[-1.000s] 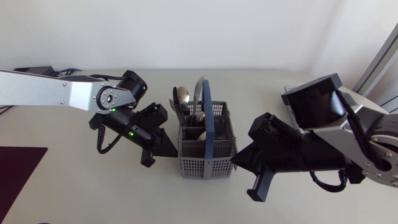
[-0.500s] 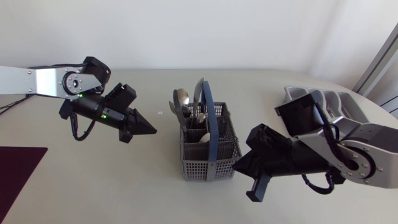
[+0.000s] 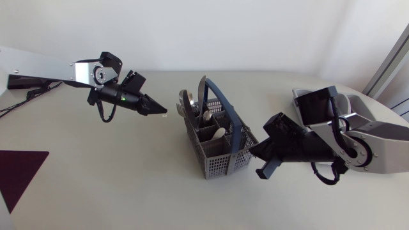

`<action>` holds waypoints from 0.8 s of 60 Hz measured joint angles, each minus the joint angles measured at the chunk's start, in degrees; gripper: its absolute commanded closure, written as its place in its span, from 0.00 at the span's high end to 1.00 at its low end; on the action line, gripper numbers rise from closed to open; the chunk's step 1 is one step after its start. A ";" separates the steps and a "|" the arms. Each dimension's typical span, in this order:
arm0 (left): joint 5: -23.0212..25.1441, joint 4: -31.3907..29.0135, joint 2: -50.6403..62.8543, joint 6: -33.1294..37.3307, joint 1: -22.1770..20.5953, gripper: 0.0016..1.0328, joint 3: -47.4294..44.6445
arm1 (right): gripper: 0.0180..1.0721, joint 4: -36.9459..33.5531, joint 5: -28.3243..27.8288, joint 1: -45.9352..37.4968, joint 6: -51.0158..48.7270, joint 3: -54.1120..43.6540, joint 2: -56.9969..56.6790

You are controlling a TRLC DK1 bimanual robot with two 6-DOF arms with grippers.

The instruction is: Sort the cutlery from the basket into the organizer compartments.

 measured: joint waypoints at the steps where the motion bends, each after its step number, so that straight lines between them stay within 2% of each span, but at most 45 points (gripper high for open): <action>1: 0.00 0.07 0.63 -0.42 -0.07 0.03 0.76 | 0.05 0.04 0.09 -0.22 0.00 0.13 0.15; 11: -0.02 3.98 6.93 -6.08 -1.38 0.03 7.96 | 0.05 0.00 1.64 1.66 0.04 0.35 0.48; 28: 0.46 4.48 12.63 -11.04 -5.79 0.03 15.93 | 0.05 -0.20 4.50 3.45 0.50 0.35 0.46; 40: 6.01 4.28 14.36 -12.37 -6.88 0.03 17.51 | 0.05 -0.15 5.62 3.39 1.99 0.35 0.46; 48: 7.56 2.38 14.38 -11.78 -6.82 0.03 17.40 | 0.05 -0.15 6.01 2.89 2.86 0.61 0.48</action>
